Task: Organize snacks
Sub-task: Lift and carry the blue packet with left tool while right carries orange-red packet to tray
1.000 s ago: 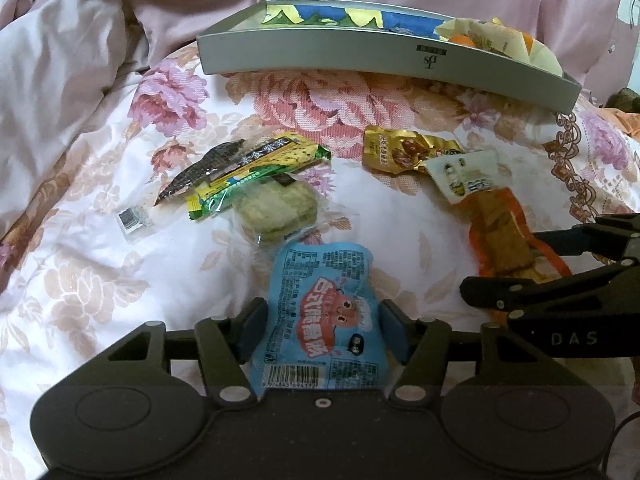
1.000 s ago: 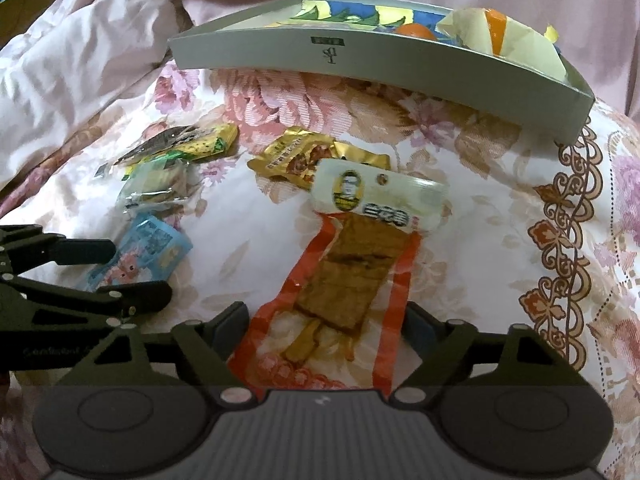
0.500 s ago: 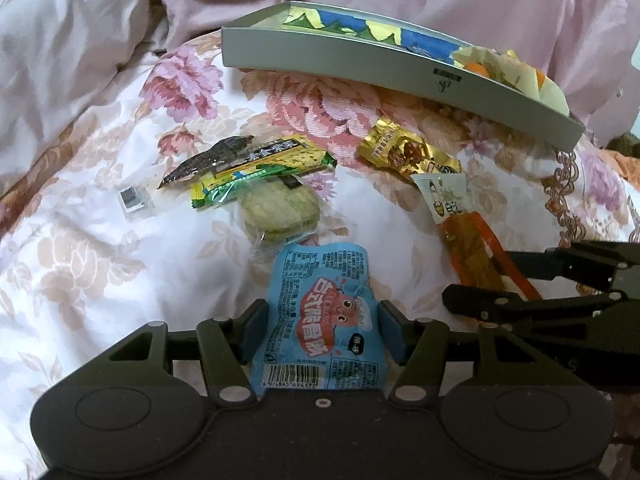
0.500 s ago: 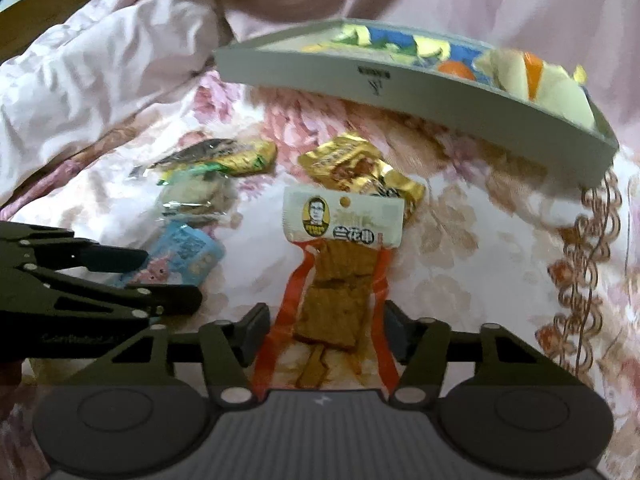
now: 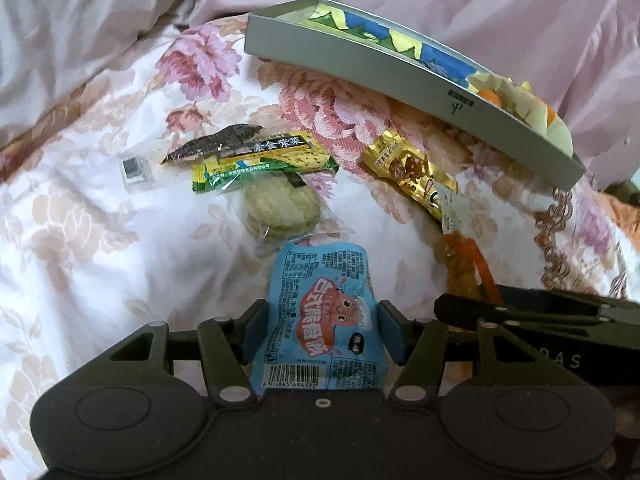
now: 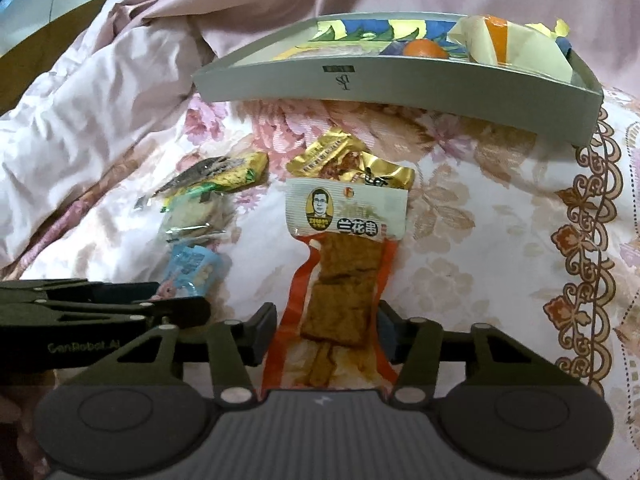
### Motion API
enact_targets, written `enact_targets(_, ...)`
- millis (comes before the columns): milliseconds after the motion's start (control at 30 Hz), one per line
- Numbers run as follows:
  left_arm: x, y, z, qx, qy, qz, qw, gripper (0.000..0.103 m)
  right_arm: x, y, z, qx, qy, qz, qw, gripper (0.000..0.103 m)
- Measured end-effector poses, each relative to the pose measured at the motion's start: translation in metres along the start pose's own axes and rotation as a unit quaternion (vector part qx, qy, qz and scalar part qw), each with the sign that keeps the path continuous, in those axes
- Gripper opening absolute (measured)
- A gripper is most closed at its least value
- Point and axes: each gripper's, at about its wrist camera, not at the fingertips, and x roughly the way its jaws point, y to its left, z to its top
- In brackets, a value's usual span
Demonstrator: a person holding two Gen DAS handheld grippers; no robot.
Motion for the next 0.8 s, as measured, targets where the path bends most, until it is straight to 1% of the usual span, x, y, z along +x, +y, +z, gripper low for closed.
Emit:
enact_targets(267, -0.005, 0.002, 0.002, -0.050, 0.006, -0.021, 0.9985, 0.060, -0.007, -0.014, 0.002, 0.051, -0.003, 0.025, 0.998, 0.054)
enact_targets(333, -0.006, 0.001, 0.001, -0.055, 0.005, -0.024, 0.9982, 0.060, -0.010, -0.018, 0.003, 0.064, -0.007, 0.032, 0.997, 0.054)
enact_targets(433, -0.008, -0.003, 0.001, -0.058, 0.006, -0.032, 0.9978, 0.060, -0.015, -0.021, 0.003, 0.070, -0.015, 0.033, 0.997, 0.054)
enact_targets(533, -0.012, -0.005, 0.001, -0.071, 0.003, -0.041, 0.9966, 0.060, -0.018, -0.021, 0.005, 0.069, -0.025, 0.033, 0.997, 0.054)
enact_targets(633, -0.018, -0.008, 0.005, -0.075, -0.008, -0.044, 0.9962, 0.060, -0.026, -0.019, 0.007, 0.054, -0.046, 0.020, 0.997, 0.054)
enact_targets(800, -0.028, -0.020, 0.013, -0.064, -0.036, -0.047, 0.9962, 0.060, -0.043, -0.020, 0.012, 0.043, -0.090, 0.014, 0.995, 0.054)
